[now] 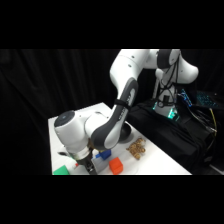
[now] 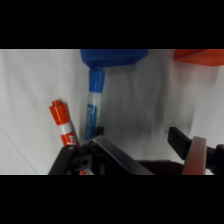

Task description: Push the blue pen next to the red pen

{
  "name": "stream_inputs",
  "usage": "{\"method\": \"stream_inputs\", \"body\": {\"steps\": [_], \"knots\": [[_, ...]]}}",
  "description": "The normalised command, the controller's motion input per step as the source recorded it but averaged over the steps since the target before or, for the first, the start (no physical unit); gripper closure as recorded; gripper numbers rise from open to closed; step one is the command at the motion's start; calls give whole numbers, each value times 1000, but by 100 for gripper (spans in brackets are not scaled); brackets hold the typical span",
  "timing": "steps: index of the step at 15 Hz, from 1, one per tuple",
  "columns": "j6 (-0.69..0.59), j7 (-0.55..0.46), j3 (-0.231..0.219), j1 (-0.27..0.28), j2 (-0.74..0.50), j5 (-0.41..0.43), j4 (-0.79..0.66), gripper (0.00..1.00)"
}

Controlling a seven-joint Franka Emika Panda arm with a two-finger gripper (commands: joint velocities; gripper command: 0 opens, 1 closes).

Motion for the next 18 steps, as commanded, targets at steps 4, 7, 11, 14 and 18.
{"method": "stream_inputs", "body": {"steps": [4, 7, 11, 14, 18], "knots": [[-89, -181, 76, -103, -596, -8, -505, 0], [-268, -95, 57, -54, -877, -10, -684, 0], [-421, -41, 17, -51, -763, -19, -469, 0], [-360, -47, 12, -65, -529, -5, -255, 0], [-256, -108, 15, -76, -414, 26, -198, 0]]}}
